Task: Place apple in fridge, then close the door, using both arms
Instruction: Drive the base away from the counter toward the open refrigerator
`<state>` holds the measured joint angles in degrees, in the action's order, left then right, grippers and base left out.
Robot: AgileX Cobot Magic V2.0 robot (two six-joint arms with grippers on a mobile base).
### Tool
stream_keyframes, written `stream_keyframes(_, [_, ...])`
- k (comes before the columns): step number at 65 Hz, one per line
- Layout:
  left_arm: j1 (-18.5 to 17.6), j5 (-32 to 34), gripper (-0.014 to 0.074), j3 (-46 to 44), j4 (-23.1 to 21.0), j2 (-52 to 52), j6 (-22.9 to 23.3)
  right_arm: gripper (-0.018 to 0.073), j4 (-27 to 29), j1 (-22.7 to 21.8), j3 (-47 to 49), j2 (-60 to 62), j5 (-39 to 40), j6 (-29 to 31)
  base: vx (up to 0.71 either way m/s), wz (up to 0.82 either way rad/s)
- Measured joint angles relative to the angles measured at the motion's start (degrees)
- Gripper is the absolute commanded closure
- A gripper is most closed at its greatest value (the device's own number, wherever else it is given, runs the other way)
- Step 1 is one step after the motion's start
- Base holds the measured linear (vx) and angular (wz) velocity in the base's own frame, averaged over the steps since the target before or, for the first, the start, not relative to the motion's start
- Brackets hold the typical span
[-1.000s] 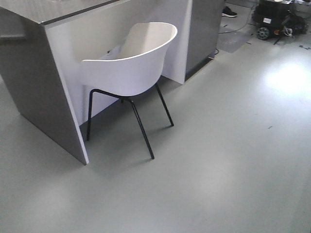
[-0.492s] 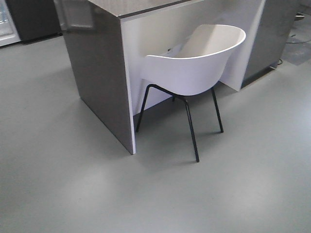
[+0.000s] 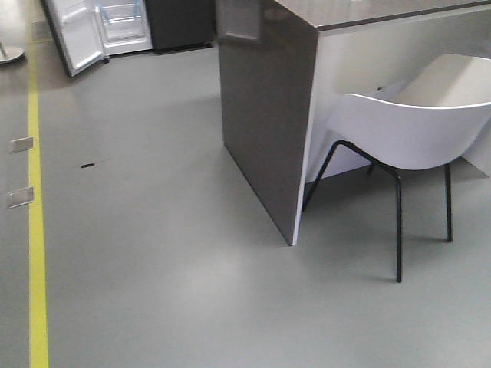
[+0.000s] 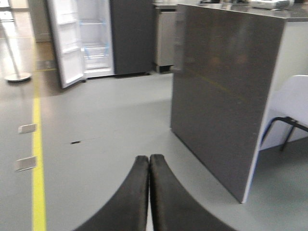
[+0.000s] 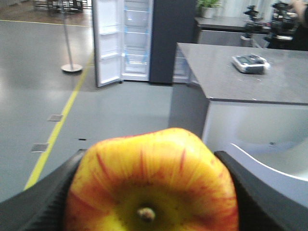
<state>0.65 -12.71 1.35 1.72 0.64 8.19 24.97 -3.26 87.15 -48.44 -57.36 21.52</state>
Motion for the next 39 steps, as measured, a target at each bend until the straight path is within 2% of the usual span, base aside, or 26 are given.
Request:
stream_keyframes(23, [0.0,0.0,0.0602,0.0,0.0,0.0,0.0,0.0482,0.0,0.0,0.0,0.0,0.0,0.0,0.01,0.49])
stream_keyframes(39, [0.0,0.0,0.0602,0.0,0.0,0.0,0.0,0.0482,0.0,0.0,0.0,0.0,0.0,0.0,0.05,0.31])
